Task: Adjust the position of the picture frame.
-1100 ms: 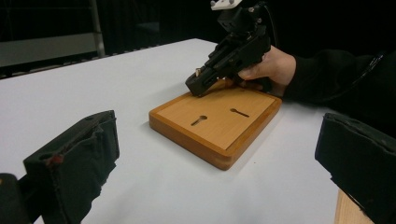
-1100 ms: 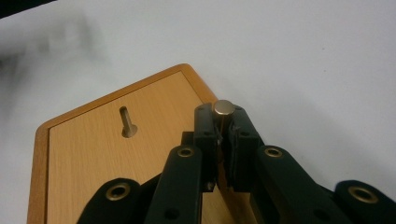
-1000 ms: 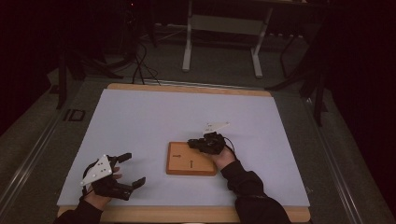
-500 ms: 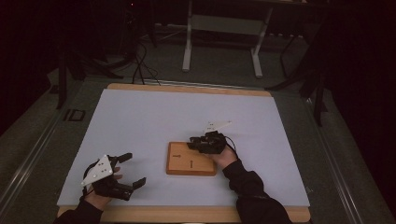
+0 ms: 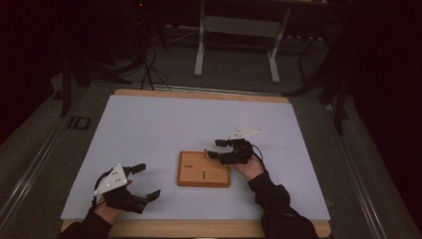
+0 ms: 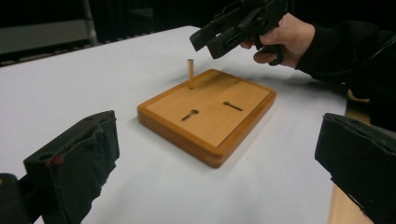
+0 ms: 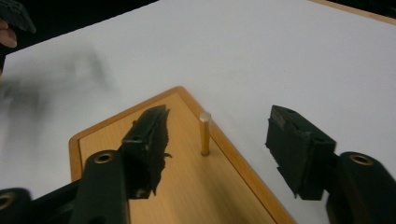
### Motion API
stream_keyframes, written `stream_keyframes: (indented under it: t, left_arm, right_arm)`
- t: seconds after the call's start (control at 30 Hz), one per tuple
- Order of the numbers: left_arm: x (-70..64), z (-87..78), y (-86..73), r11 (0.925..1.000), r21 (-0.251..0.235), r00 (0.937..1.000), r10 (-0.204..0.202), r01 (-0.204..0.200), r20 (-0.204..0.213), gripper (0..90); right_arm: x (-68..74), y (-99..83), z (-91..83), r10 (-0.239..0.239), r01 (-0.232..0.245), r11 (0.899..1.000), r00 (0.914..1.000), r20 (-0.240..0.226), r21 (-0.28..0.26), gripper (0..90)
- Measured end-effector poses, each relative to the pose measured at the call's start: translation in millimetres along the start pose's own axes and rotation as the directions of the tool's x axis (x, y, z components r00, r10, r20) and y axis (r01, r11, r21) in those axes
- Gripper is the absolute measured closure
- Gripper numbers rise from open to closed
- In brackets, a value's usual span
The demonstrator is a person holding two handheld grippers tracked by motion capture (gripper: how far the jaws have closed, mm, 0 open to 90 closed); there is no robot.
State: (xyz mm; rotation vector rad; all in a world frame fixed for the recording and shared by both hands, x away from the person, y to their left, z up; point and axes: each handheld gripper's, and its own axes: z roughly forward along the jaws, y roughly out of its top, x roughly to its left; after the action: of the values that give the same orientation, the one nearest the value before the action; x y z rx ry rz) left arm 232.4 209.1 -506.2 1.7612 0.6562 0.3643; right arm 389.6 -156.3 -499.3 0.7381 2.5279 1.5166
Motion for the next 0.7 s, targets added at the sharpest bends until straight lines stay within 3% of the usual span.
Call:
stream_keyframes:
  t: [0.1, 0.3, 0.4, 0.53, 0.63, 0.7]
  left_arm:
    - [-1.7, 5.1, 6.0, 0.9996, 0.015, 0.9983, -0.025, 0.024, 0.052, 0.3]
    - [-3.9, 13.9, 17.4, 0.9992, 0.039, 0.9942, -0.009, 0.005, 0.107, 0.2]
    - [-1.9, 17.9, 23.0, 0.9986, 0.051, 0.9934, -0.015, 0.009, 0.114, 0.2]
    - [1.5, 23.8, 28.2, 0.9979, 0.055, 0.9902, -0.042, 0.035, 0.133, 0.3]
    - [3.2, 30.1, 31.4, 0.9981, 0.056, 0.9908, -0.032, 0.025, 0.132, 0.3]
    - [3.8, 35.5, 33.6, 0.9983, 0.051, 0.9903, -0.035, 0.028, 0.135, 0.3]
  right_arm:
    - [0.5, -2.7, -8.1, 0.018, -0.018, 1.0, 0.9998, 0.004, -0.013, 29.7]
    - [5.6, -5.8, -23.4, 0.005, -0.005, 1.0, 0.9997, 0.022, -0.023, 17.4]
    - [7.4, -6.9, -31.2, 0.011, -0.009, 0.999, 0.9994, 0.032, -0.046, 17.5]
    - [14.4, -9.5, -38.4, -0.036, 0.038, 0.999, 0.9976, 0.059, -0.035, 19.1]
    - [15.3, -13.8, -40.1, -0.013, 0.013, 1.0, 0.9997, 0.02, -0.008, 19.4]
    - [17.2, -18.2, -42.6, 0.003, -0.002, 1.0, 0.9999, 0.011, -0.024, 19.4]
